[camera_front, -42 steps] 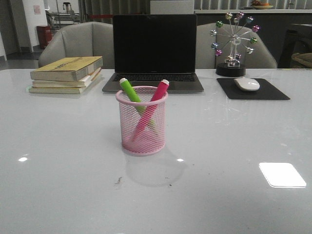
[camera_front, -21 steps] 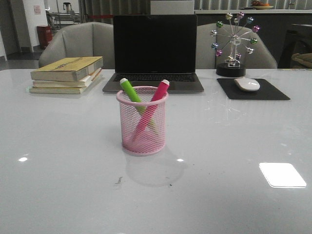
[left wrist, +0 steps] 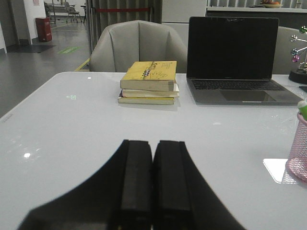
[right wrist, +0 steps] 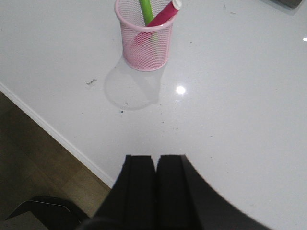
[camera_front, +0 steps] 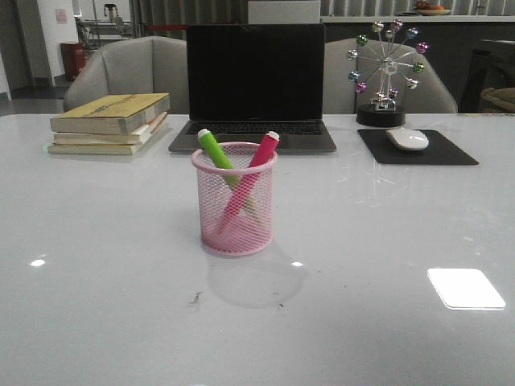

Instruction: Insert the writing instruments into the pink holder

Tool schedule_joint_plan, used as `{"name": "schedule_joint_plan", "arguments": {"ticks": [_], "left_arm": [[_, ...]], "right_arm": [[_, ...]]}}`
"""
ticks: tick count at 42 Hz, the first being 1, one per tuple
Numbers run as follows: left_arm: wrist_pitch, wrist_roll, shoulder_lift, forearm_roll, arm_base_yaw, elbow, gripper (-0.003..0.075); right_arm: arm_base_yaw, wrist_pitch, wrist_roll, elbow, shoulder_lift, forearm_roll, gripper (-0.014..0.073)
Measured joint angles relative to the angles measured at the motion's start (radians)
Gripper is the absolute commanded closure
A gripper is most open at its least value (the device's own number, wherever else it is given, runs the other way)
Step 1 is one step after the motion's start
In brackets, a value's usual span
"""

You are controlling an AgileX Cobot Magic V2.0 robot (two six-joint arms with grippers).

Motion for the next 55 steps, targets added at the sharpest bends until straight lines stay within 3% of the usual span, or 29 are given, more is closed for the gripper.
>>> {"name": "schedule_joint_plan", "arguments": {"ticks": [55], "left_arm": [[-0.033,-0.011,0.000,0.007,0.000,0.000,0.0629]], "right_arm": [[0.000,0.000,0.000,0.000,0.000,0.000,0.0566]]}}
